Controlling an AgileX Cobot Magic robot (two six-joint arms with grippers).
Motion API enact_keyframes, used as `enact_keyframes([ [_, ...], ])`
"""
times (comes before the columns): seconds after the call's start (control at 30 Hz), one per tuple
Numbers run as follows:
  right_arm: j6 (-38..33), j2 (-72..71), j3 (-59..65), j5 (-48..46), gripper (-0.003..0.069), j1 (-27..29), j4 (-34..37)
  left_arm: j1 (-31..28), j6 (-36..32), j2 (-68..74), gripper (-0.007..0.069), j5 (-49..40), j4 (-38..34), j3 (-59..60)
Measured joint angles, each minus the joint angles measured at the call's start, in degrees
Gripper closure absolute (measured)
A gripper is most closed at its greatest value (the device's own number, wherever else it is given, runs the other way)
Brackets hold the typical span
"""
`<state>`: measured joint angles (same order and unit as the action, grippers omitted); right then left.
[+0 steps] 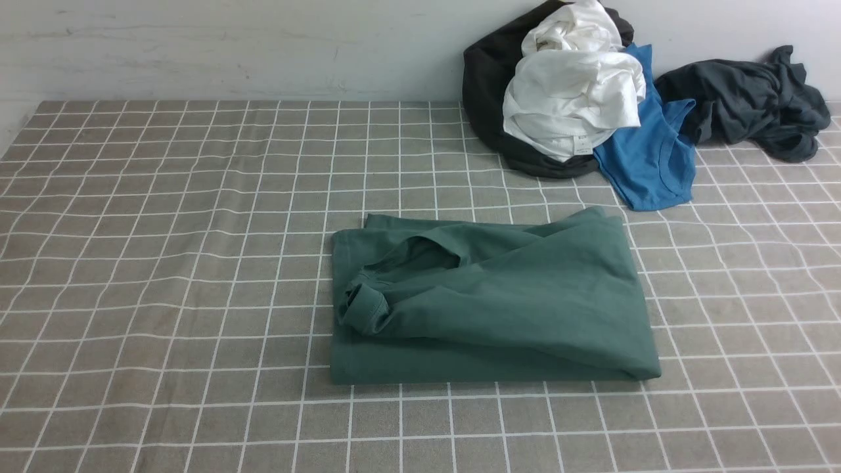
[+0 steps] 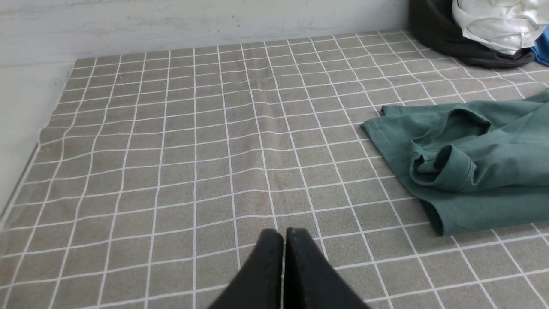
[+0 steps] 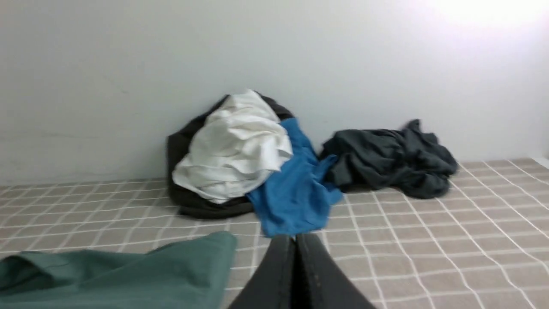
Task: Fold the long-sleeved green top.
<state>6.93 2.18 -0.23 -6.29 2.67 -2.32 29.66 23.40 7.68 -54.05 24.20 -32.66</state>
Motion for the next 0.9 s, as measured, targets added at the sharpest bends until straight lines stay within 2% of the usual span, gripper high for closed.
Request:
enact_keyframes([
  [0.13, 4.7, -2.7, 1.8, -5.6, 0.0673, 1.7, -0.8, 0.0, 0.0, 0.0, 0.0632, 0.0, 0.0, 0.0],
  [0.3, 5.9, -2.7, 1.8, -13.4, 0.0673, 1.7, -1.1, 0.0, 0.0, 0.0, 0.0632, 0.0, 0.0, 0.0],
  [0.6, 5.9, -2.7, 1.7, -13.8, 0.0673, -1.9, -1.1, 0.0, 0.0, 0.0, 0.0632, 0.0, 0.0, 0.0],
  [0.9, 5.9, -2.7, 1.7, -13.8, 0.0673, -2.4, -1.1, 0.0, 0.0, 0.0, 0.0632, 0.0, 0.0, 0.0],
])
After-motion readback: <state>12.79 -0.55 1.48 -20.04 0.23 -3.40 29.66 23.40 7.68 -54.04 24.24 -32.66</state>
